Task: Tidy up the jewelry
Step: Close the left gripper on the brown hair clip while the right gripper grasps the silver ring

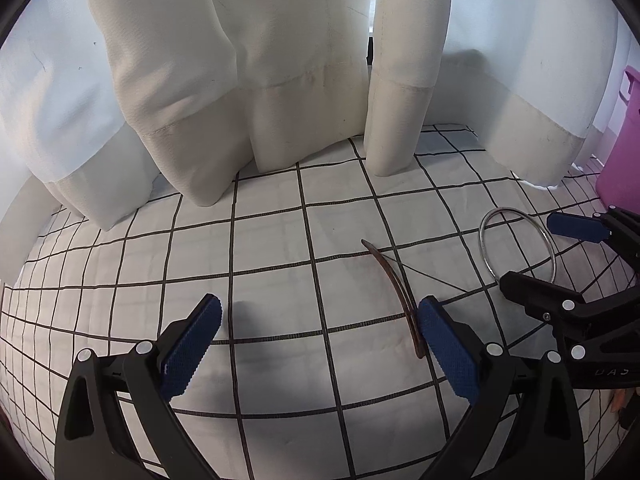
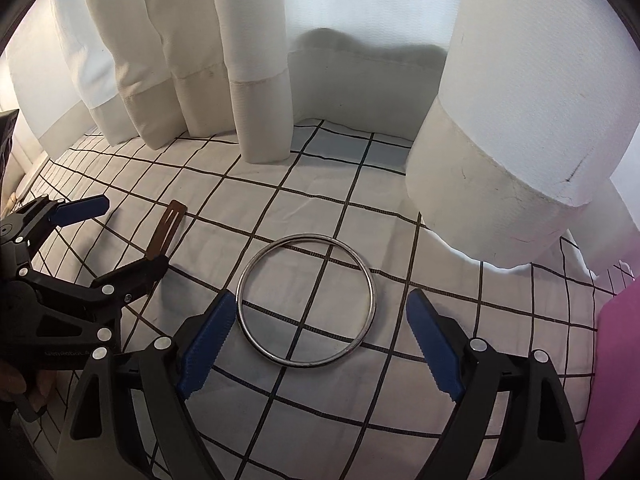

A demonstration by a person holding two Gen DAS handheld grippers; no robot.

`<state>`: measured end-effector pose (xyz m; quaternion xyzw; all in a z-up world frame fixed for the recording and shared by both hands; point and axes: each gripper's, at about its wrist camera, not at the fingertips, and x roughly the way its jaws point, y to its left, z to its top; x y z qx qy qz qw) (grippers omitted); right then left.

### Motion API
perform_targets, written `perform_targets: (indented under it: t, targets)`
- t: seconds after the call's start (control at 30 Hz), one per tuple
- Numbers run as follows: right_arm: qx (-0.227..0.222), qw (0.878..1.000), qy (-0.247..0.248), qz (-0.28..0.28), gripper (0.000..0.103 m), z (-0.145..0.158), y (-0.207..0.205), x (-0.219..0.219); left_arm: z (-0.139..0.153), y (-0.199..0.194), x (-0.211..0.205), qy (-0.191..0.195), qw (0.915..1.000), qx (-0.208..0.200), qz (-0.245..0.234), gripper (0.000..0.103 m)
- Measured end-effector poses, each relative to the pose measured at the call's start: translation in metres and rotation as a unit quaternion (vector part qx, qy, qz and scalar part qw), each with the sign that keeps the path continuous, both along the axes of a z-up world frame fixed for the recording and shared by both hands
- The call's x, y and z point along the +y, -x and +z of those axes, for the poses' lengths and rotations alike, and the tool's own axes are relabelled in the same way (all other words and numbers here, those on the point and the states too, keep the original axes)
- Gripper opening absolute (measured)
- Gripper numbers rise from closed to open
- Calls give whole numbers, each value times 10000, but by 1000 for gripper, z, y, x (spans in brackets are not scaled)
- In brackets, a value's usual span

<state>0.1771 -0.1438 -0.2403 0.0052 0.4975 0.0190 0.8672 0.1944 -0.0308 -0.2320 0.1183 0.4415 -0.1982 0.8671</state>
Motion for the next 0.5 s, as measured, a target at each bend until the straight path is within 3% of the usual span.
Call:
perform_targets:
  t: [0.23,0.5]
  targets:
    - [-59,10000,47,-40,92,-7,-12,7,-6,-17,-4,177,9995,218,109,97]
    - [-108,9999,5,-27,93,-3,-10,-4,-9,-31,-25,157,9995,201,193,96]
